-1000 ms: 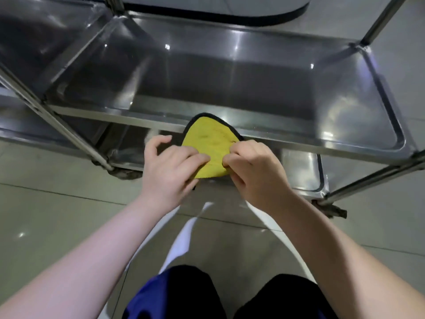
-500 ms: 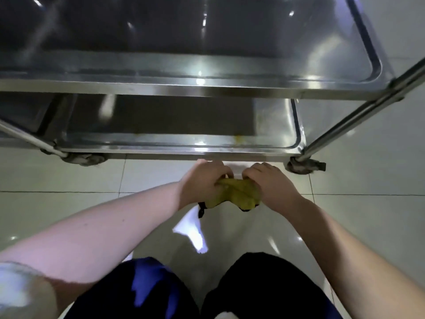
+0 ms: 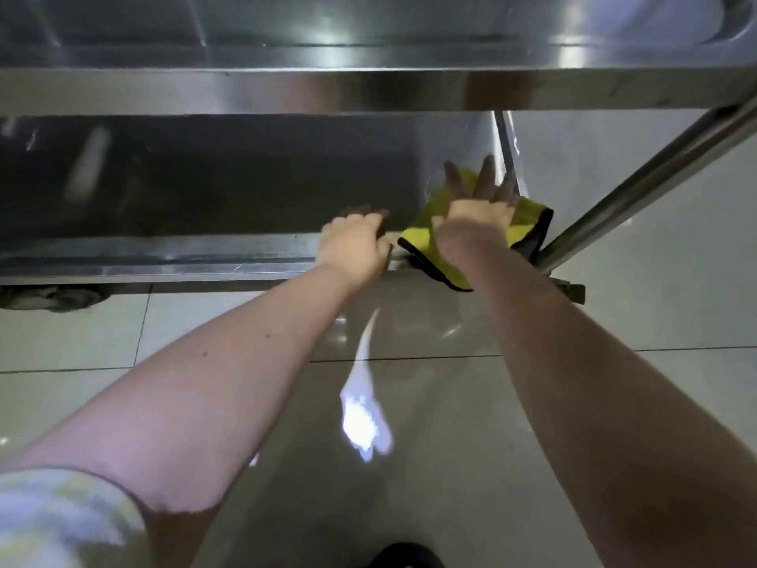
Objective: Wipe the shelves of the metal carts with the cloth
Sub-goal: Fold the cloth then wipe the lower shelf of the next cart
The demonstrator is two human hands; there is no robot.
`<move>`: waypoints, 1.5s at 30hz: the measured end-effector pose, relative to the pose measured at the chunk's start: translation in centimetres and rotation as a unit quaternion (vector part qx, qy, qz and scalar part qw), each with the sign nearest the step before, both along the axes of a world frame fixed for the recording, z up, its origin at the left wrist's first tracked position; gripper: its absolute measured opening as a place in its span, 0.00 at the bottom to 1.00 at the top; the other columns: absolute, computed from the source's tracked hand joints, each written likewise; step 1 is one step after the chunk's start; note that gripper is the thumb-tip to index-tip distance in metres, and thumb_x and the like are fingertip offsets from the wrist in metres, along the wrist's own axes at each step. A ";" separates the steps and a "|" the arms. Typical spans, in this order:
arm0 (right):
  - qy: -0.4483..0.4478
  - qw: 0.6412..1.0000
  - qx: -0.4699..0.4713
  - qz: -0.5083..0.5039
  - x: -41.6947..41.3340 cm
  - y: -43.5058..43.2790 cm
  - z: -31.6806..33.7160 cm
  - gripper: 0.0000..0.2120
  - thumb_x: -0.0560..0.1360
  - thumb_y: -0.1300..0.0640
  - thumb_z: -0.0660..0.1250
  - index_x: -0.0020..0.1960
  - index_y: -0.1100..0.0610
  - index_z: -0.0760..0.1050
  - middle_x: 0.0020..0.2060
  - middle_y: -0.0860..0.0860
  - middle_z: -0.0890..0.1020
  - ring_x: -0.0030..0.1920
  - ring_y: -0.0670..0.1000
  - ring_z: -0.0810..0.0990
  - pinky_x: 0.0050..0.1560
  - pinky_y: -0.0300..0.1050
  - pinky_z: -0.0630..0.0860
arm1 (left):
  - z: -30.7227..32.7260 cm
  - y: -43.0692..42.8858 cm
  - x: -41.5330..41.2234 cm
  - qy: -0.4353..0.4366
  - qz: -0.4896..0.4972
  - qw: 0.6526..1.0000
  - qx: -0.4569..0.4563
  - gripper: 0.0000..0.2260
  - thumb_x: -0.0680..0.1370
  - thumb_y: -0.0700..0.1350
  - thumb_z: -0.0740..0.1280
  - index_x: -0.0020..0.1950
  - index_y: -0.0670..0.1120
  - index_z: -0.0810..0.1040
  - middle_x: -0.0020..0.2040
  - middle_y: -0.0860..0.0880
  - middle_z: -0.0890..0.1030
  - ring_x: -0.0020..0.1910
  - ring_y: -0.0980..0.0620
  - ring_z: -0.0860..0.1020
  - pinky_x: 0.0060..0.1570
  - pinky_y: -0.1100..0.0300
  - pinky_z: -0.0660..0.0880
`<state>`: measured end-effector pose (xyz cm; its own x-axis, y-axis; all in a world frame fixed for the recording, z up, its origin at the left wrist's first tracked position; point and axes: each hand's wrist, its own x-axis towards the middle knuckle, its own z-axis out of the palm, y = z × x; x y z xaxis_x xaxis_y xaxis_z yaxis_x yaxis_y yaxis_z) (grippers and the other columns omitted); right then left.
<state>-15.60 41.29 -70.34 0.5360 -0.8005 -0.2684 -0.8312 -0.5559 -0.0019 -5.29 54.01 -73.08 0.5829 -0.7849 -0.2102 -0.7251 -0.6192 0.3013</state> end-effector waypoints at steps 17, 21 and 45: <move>-0.037 0.998 0.010 0.046 7.7 2.7 -9.0 0.31 0.77 0.33 0.42 0.77 0.38 0.41 0.79 0.51 0.41 0.74 0.72 0.37 0.65 0.76 0.33 | -6.2 4.9 9.0 -0.151 0.015 0.988 -0.023 0.25 0.82 0.53 0.49 0.79 0.57 0.52 0.80 0.52 0.49 0.78 0.44 0.40 0.71 0.41 0.31; -0.054 0.977 0.014 0.207 10.7 6.9 -9.5 0.28 0.77 0.32 0.42 0.76 0.32 0.40 0.78 0.41 0.41 0.75 0.67 0.35 0.66 0.74 0.32 | -6.4 5.0 9.1 -0.154 0.011 0.988 -0.009 0.29 0.78 0.53 0.47 0.80 0.53 0.49 0.80 0.52 0.48 0.78 0.45 0.40 0.73 0.40 0.34; -0.084 0.988 -0.012 0.129 5.5 -6.7 -8.8 0.31 0.76 0.29 0.49 0.77 0.34 0.47 0.79 0.40 0.49 0.78 0.62 0.42 0.74 0.66 0.41 | -7.0 4.5 9.6 -0.110 0.022 0.993 -0.031 0.24 0.82 0.55 0.45 0.78 0.62 0.47 0.80 0.57 0.47 0.78 0.48 0.39 0.73 0.40 0.34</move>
